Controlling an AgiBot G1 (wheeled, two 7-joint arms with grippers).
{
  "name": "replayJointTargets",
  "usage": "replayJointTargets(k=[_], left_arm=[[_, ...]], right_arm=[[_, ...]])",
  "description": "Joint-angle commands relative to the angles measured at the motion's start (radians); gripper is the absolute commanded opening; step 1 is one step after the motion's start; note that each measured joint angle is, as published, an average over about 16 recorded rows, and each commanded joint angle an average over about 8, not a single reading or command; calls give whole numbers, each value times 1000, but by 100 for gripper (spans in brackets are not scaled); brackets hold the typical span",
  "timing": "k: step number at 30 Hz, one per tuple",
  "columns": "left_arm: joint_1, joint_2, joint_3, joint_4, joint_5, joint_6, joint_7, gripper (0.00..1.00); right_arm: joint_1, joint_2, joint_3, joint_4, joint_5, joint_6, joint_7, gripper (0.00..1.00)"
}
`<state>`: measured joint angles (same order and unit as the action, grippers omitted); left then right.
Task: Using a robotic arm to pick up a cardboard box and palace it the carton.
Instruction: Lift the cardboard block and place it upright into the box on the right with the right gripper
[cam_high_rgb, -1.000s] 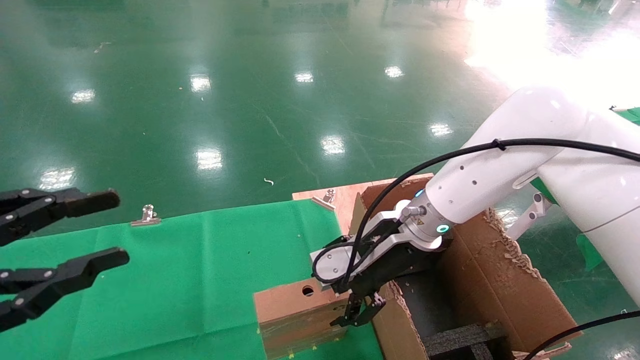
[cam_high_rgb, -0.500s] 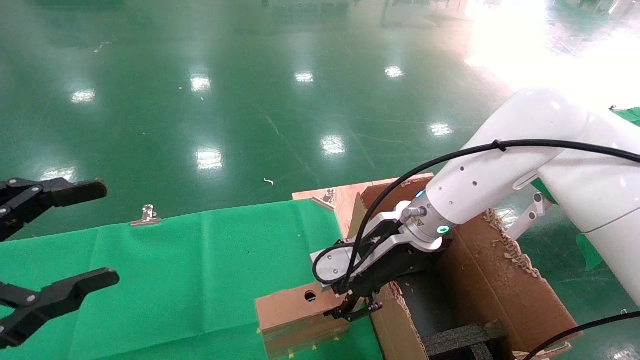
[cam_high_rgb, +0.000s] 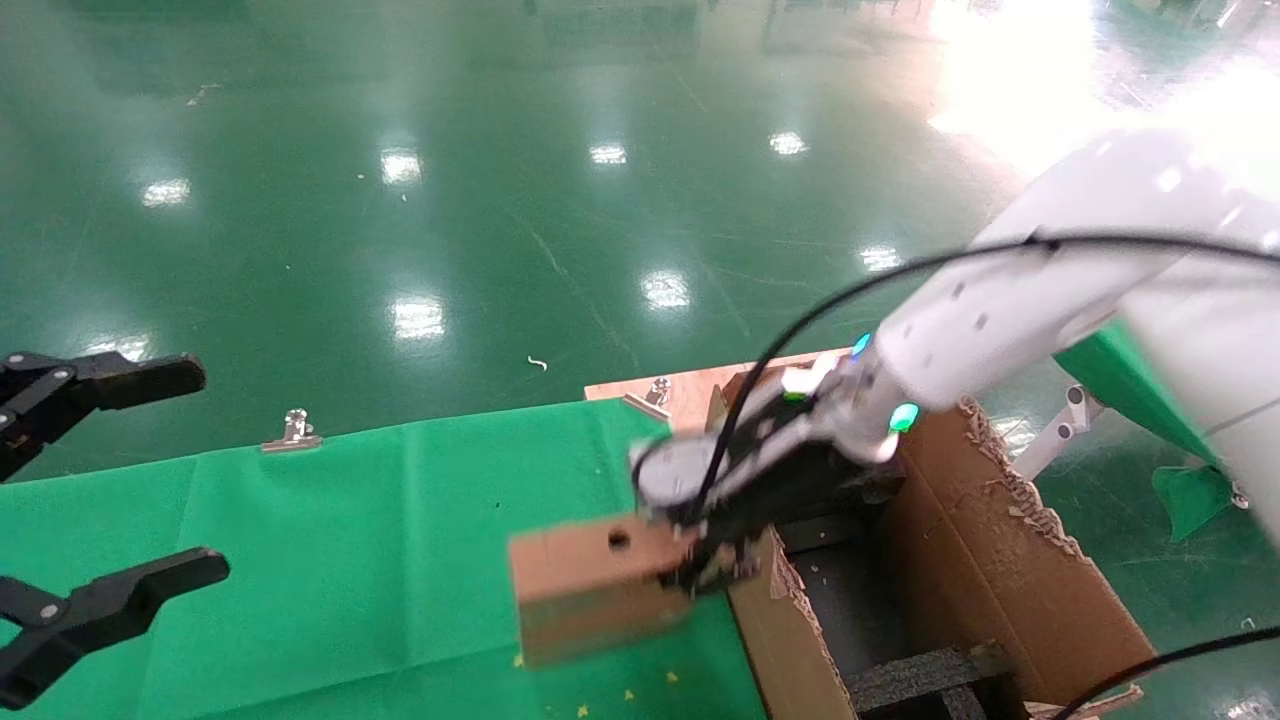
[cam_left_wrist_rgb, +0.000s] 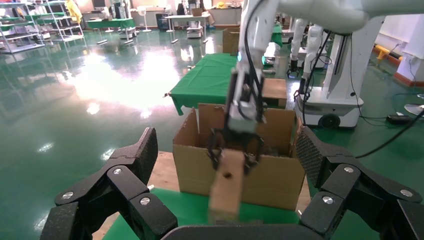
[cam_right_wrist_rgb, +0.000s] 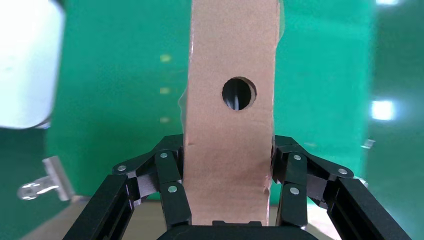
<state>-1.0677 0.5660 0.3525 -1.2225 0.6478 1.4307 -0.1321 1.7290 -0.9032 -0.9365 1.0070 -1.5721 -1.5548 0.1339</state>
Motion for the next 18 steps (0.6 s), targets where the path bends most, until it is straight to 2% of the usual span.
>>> replayJointTargets(k=[1, 11, 18], left_arm=[[0, 0, 0, 0, 0, 0, 0, 100], [0, 0, 0, 0, 0, 0, 0, 100], [0, 0, 0, 0, 0, 0, 0, 100]], right_arm=[[30, 6, 10, -19, 5, 0, -1, 0], [278, 40, 32, -154, 7, -22, -40, 0], [389, 112, -23, -170, -13, -31, -29, 0]])
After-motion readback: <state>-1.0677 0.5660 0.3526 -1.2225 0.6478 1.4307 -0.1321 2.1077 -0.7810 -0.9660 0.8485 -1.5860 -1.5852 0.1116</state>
